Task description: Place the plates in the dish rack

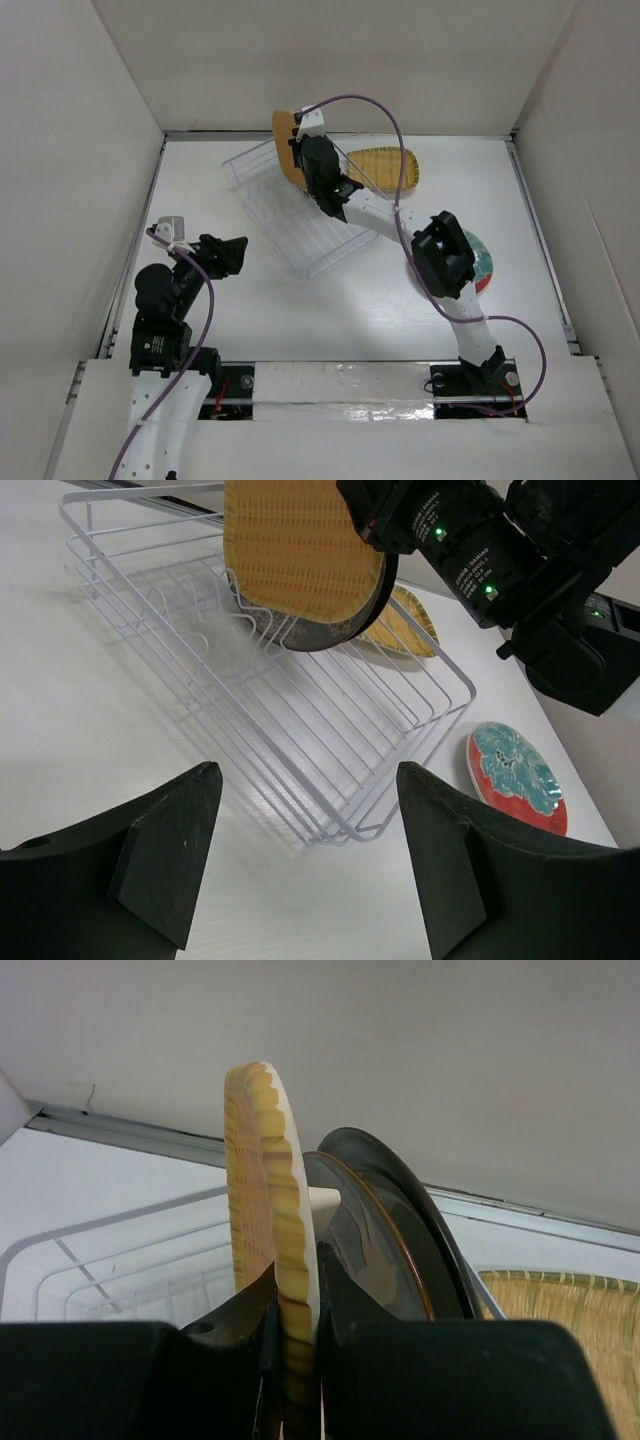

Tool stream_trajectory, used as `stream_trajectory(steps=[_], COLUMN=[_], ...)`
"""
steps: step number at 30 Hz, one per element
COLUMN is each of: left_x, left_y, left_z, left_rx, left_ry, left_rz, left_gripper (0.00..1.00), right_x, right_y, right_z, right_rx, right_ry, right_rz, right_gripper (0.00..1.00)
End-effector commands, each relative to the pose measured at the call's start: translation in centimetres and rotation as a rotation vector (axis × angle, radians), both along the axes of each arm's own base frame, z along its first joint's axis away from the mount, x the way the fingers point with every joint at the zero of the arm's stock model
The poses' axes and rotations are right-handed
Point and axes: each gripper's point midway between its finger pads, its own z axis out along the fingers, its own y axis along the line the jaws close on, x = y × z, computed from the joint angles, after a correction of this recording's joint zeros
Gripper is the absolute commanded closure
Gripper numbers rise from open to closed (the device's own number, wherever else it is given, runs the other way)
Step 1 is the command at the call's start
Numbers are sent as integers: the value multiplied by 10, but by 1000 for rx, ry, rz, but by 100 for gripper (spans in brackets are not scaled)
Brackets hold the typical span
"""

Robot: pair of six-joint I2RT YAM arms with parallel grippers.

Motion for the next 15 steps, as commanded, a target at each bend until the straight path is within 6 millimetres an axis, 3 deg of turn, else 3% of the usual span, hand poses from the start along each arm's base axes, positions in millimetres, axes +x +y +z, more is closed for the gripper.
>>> stream_trajectory(steps=[1,7,14,15], left_x=[1,2,3,3], left_y=[-3,-5,-4,-4], left_z=[13,10,9,8], left_rx=[15,12,11,10], left_ry=[-67,-53,-50,-46], left_rz=[-21,-29,-27,-27], left_gripper=[33,33,34,34], right_x=[5,6,-5,-4], right_y=[-16,-10,-16,-16], right_z=[87,79,135,136], right_rx=[150,202,218,214], right_ry=[-190,-194,-307,-312], right_rz=[-55,-34,-39,-41], right_gripper=[100,100,100,100])
